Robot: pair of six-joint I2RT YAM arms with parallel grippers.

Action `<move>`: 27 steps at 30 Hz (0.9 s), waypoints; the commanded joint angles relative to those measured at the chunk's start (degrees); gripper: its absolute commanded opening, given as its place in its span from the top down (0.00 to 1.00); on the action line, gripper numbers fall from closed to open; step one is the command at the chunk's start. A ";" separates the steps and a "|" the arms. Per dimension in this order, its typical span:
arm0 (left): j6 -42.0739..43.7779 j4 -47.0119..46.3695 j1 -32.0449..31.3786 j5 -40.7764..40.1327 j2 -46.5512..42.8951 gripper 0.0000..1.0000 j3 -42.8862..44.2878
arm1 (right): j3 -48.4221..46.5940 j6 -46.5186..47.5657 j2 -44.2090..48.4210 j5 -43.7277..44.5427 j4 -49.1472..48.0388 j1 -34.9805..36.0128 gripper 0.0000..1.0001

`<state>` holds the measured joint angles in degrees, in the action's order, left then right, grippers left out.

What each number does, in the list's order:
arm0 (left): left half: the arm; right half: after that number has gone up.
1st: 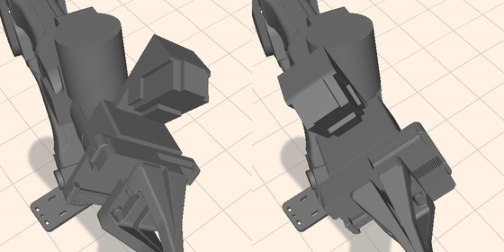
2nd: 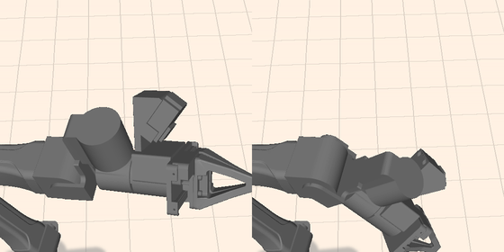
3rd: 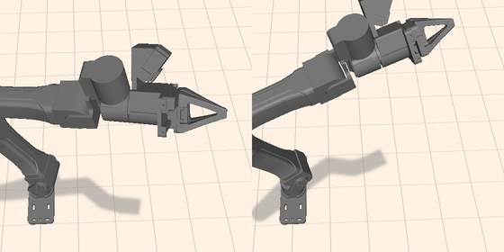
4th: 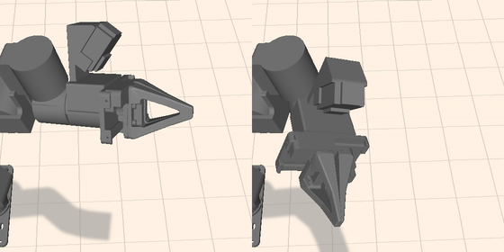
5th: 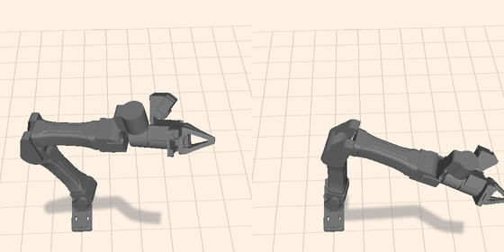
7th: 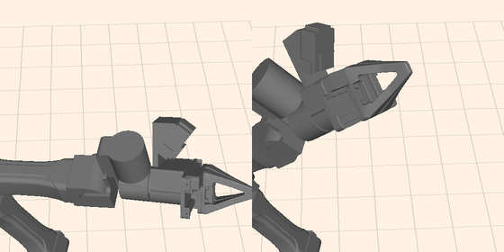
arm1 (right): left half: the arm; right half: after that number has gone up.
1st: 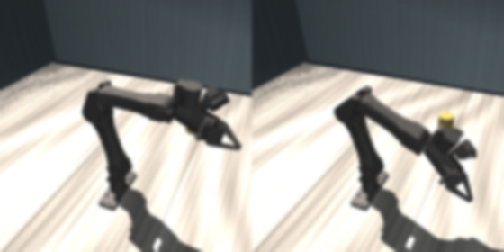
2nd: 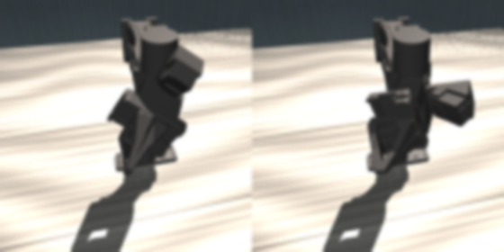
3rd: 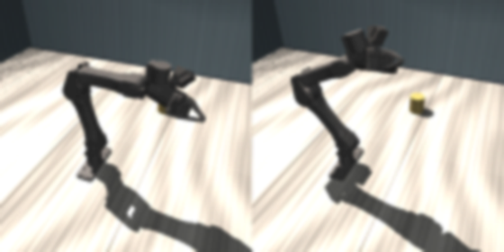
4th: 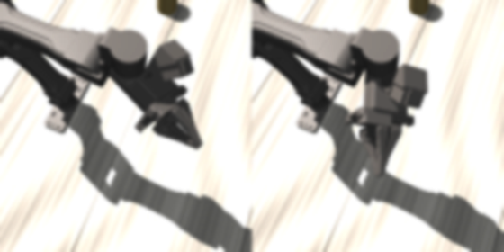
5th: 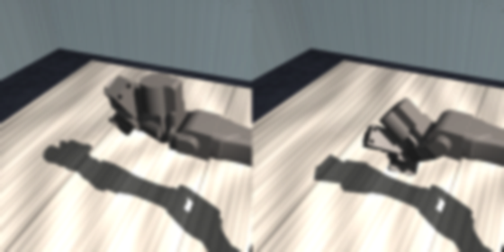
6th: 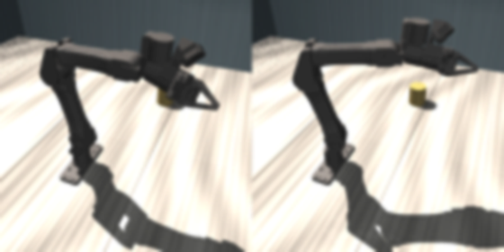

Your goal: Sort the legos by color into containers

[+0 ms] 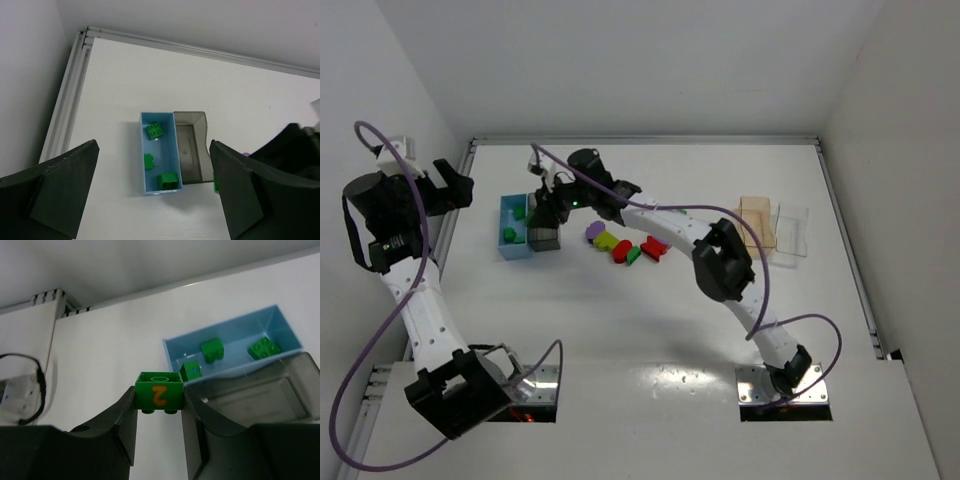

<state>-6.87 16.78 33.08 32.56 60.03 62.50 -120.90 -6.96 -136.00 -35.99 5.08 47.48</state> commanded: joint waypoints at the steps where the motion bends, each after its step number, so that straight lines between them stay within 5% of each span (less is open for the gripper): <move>1: -3.32 1.68 5.14 8.21 0.70 0.00 1.40 | -6.87 -5.61 -6.97 3.29 -9.46 1.38 1.00; 4: -4.46 2.21 9.80 14.98 1.23 0.00 0.26 | -14.95 -7.71 -13.29 6.44 -11.57 2.70 1.00; 12: -3.41 2.73 11.48 22.37 3.51 0.00 0.25 | -17.53 -8.95 -19.29 10.93 -18.70 3.76 0.98; 27: -1.39 2.74 11.48 17.98 -0.26 0.00 -0.89 | -20.16 -8.95 -22.29 14.01 -21.17 5.95 0.71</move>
<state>-9.02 20.67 43.97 50.54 61.47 61.63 -138.26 -15.22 -158.04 -22.65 -12.40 52.36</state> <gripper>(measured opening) 1.000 0.363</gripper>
